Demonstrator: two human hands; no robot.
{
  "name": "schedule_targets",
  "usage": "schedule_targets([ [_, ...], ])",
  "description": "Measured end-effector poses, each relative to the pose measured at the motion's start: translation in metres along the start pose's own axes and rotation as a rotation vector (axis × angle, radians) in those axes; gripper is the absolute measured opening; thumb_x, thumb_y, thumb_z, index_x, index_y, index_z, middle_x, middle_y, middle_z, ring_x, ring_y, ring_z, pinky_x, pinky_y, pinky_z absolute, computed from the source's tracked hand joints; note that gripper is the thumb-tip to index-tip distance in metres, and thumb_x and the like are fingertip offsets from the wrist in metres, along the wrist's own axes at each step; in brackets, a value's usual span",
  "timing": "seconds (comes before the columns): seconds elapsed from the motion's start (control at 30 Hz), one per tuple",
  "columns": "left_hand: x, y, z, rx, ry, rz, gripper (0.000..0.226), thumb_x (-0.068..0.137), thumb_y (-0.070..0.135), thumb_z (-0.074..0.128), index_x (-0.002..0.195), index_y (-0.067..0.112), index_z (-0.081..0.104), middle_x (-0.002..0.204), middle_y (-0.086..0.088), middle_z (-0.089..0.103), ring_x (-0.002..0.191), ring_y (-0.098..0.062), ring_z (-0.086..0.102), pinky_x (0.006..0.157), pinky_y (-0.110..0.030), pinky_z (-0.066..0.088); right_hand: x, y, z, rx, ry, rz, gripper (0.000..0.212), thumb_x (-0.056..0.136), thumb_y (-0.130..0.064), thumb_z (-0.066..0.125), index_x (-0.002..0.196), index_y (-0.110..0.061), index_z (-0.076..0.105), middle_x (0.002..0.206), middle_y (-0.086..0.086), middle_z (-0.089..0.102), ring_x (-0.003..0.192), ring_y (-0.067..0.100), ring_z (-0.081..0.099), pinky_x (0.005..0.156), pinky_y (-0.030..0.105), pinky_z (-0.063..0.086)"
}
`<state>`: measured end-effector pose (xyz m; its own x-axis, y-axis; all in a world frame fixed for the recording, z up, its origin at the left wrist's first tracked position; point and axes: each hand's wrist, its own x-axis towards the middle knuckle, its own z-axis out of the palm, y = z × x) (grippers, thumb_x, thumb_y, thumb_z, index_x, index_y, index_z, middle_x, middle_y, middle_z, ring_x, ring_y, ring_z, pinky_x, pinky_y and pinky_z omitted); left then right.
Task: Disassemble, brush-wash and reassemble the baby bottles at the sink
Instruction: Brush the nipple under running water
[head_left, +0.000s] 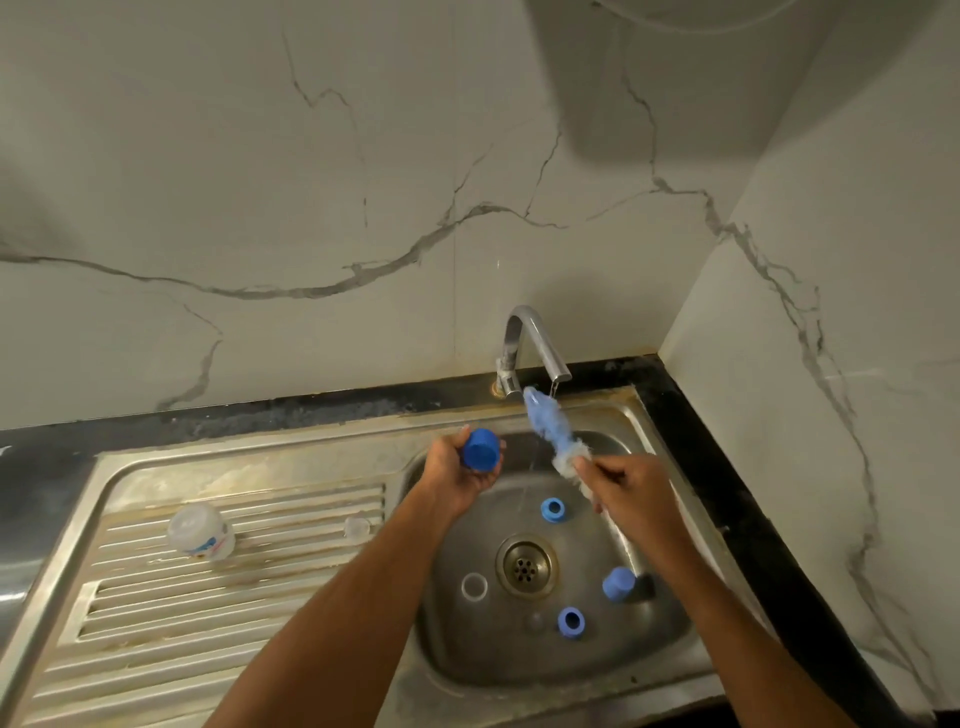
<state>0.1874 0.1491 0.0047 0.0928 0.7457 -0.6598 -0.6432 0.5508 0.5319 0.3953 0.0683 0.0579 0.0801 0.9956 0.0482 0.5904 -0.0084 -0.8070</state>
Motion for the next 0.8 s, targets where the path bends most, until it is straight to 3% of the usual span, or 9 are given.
schedule_targets([
  [0.1,-0.002,-0.016,0.014,0.029,-0.025,0.021,0.028,0.104,0.023,0.044,0.122,0.003,0.052,0.101,-0.020,0.071,0.093,-0.029,0.066,0.077,-0.038,0.055,-0.010,0.007,0.035,-0.440,-0.013,-0.258,0.020,0.099,-0.035,0.057,0.087,-0.025,0.069,0.063,-0.009,0.063,0.053,0.003,0.058,0.050,0.017,0.045],
  [0.17,-0.002,-0.021,0.022,0.055,-0.064,0.019,0.033,0.107,0.022,0.038,0.123,-0.001,0.054,0.104,-0.022,0.072,0.099,-0.034,0.068,0.085,-0.045,0.056,-0.012,0.019,0.049,-0.586,0.012,-0.288,0.009,0.095,-0.028,0.062,0.096,-0.026,0.071,0.067,-0.006,0.067,0.055,0.006,0.060,0.050,0.019,0.043],
  [0.27,0.001,-0.020,0.024,0.072,-0.101,-0.007,0.035,0.109,0.023,0.036,0.126,-0.001,0.053,0.126,-0.029,0.063,0.108,-0.036,0.067,0.084,-0.048,0.059,-0.010,0.022,0.055,-0.564,0.047,-0.229,0.015,0.090,-0.019,0.068,0.102,-0.027,0.072,0.067,-0.006,0.068,0.055,0.008,0.060,0.049,0.020,0.041],
  [0.33,0.001,-0.018,0.022,0.057,-0.109,0.003,0.033,0.109,0.023,0.037,0.125,-0.001,0.053,0.121,-0.027,0.064,0.102,-0.034,0.068,0.082,-0.047,0.059,-0.011,0.019,0.059,-0.542,0.062,-0.230,0.012,0.090,-0.018,0.067,0.098,-0.023,0.073,0.065,-0.005,0.066,0.053,0.008,0.056,0.048,0.021,0.040],
  [0.4,0.002,-0.018,0.021,0.075,-0.126,0.004,0.032,0.109,0.021,0.036,0.125,-0.001,0.052,0.112,-0.024,0.065,0.100,-0.031,0.066,0.092,-0.048,0.055,-0.010,0.016,0.061,-0.500,0.093,-0.197,0.008,0.090,-0.018,0.066,0.087,-0.023,0.071,0.061,-0.006,0.062,0.051,0.007,0.049,0.047,0.022,0.036],
  [0.47,0.003,-0.017,0.020,0.075,-0.103,0.009,0.031,0.107,0.025,0.041,0.125,0.002,0.052,0.114,-0.023,0.064,0.102,-0.031,0.065,0.099,-0.046,0.053,-0.007,0.020,0.061,-0.417,0.116,-0.144,0.018,0.094,-0.023,0.062,0.076,-0.025,0.064,0.058,-0.009,0.057,0.050,0.007,0.050,0.046,0.026,0.041],
  [0.57,0.003,-0.014,0.018,0.089,-0.085,0.017,0.027,0.103,0.028,0.051,0.119,0.005,0.050,0.118,-0.025,0.062,0.095,-0.028,0.064,0.078,-0.034,0.057,-0.006,0.024,0.059,-0.317,0.131,-0.099,0.025,0.099,-0.028,0.056,0.075,-0.025,0.062,0.059,-0.008,0.058,0.054,0.008,0.057,0.049,0.029,0.051],
  [0.7,0.003,-0.014,0.020,0.112,-0.106,0.026,0.022,0.104,0.025,0.050,0.112,0.006,0.055,0.110,-0.018,0.065,0.096,-0.027,0.065,0.078,-0.036,0.056,-0.008,0.024,0.057,-0.493,0.066,-0.143,0.012,0.094,-0.021,0.060,0.085,-0.027,0.065,0.062,-0.009,0.059,0.054,0.005,0.056,0.049,0.025,0.051],
  [0.8,-0.002,-0.017,0.022,0.111,-0.097,0.022,0.035,0.103,0.025,0.053,0.128,0.000,0.051,0.116,-0.022,0.064,0.094,-0.028,0.067,0.073,-0.034,0.059,-0.006,0.022,0.054,-0.531,0.056,-0.132,0.011,0.093,-0.020,0.061,0.085,-0.027,0.065,0.064,-0.009,0.060,0.055,0.003,0.056,0.051,0.017,0.046],
])
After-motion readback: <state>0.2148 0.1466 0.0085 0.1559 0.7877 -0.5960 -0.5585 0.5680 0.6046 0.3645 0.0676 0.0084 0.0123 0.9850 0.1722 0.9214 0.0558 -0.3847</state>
